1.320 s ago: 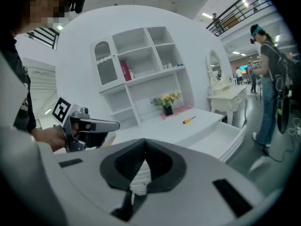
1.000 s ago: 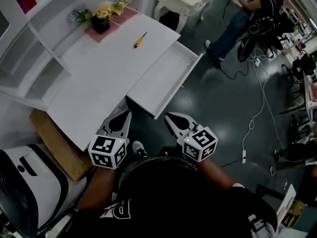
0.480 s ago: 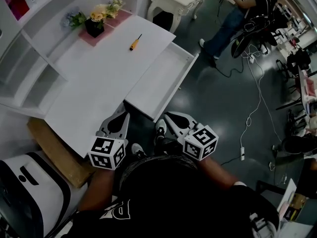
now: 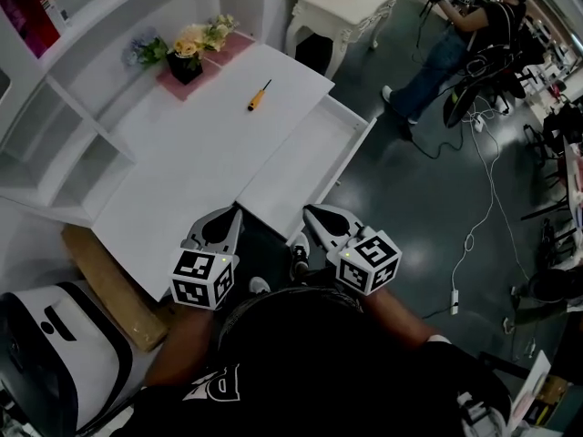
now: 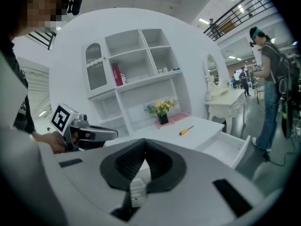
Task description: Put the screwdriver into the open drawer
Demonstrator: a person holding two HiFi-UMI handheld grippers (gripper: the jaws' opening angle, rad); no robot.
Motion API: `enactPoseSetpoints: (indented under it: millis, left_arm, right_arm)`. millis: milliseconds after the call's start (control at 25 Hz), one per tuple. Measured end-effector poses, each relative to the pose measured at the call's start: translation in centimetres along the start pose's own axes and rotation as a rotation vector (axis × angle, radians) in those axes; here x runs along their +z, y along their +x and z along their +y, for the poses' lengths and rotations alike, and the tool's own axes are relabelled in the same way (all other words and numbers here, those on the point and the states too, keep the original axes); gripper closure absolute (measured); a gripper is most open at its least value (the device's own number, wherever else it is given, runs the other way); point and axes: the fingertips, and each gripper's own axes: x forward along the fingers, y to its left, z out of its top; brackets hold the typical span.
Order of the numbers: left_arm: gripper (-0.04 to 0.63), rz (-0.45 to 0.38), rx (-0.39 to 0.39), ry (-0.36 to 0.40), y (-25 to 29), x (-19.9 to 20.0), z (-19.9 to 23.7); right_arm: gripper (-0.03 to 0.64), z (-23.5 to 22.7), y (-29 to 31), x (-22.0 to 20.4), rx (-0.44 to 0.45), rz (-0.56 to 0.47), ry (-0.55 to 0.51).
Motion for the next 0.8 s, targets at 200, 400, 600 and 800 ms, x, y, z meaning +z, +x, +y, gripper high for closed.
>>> enactPoseSetpoints:
  millis: [200,400,600,800]
  left_arm:
    - [0.58,-0.004,0.019,0.023,3.0,2.3,0.1]
    - [0.58,0.008,0.031,0.043,6.3,3.8,0.2]
    - [0.58,0.039,0.056,0.075,9.3,5.2,0.6]
    - [0.58,0.056,0.091,0.12,13.4,6.7,2.5]
  right_arm:
    - [0.606,-3.1,0.2,1.7,-0.002,-0.024,0.008]
    - [0.606,-6.2,0.9,2.4,0.0,-0.023,0.032]
    - [0.606,-8.7,0.9,3.3,0.007,-0.035,0.047]
    - [0.606,-11.2,1.5,3.4,0.019,-0.032,0.052]
